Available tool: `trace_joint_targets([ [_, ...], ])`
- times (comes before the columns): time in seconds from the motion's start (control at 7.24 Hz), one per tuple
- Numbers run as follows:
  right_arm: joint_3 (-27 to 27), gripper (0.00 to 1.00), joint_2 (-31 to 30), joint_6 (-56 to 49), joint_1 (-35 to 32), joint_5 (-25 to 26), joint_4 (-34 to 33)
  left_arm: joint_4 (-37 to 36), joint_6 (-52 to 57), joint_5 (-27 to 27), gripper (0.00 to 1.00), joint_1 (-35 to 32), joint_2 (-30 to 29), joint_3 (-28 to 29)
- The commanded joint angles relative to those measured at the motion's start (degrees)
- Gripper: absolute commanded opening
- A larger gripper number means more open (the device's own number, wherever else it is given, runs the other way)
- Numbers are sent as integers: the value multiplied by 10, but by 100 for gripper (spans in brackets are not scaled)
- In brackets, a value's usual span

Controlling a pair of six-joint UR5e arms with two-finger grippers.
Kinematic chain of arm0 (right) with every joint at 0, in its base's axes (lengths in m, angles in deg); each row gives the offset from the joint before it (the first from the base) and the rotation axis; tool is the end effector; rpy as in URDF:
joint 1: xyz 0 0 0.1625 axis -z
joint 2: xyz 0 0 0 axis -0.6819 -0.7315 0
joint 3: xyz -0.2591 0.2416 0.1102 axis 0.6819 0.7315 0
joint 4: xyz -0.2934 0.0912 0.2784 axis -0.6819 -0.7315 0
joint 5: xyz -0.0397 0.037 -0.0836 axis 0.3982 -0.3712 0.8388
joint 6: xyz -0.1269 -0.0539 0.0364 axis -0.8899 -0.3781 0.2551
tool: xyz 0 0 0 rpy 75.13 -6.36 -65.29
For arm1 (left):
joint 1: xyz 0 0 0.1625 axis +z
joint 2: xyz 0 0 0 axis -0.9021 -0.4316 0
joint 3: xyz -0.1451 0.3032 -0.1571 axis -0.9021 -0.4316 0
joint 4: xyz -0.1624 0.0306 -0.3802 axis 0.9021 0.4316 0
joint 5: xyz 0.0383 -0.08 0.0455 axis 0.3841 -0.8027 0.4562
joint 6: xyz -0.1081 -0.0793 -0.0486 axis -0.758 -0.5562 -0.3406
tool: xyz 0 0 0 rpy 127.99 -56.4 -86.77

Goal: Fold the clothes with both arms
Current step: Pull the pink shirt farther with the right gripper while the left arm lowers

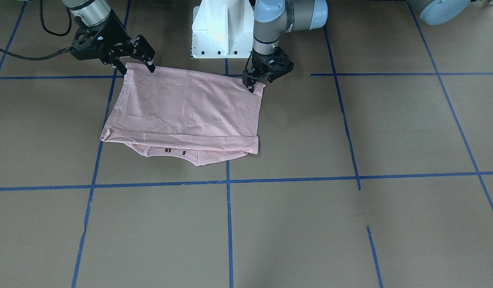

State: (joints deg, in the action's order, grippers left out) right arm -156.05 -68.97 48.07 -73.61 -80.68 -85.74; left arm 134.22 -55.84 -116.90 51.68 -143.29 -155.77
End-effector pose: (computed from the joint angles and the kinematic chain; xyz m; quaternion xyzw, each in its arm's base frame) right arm -0.3716 -0.3219 0.2565 0.0149 -0.5012 0.1102 0.8582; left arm 0.5894 -0.2589 0.2460 -0.0684 0.3871 -0.2641 0.8808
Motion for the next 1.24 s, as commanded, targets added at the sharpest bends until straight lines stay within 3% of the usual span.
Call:
trace_joint_targets([
  [0.0,1,100,-1,0,-1,1,0,0,0,0,76,0,0,-1],
  [0.14,1,100,-1,0,-1,1,0,1,-1,1,66,0,0,0],
  [0.41,11,100,0,1,0,1,0,0,-2,1,12,-1,0,-2],
  [0.55,11,100,0,0,-1,1,0,0,-1,1,0,-1,0,-3],
  [1.1,13,100,0,0,-8,-1,0,-4,12,-1,0,-44,6,-37],
])
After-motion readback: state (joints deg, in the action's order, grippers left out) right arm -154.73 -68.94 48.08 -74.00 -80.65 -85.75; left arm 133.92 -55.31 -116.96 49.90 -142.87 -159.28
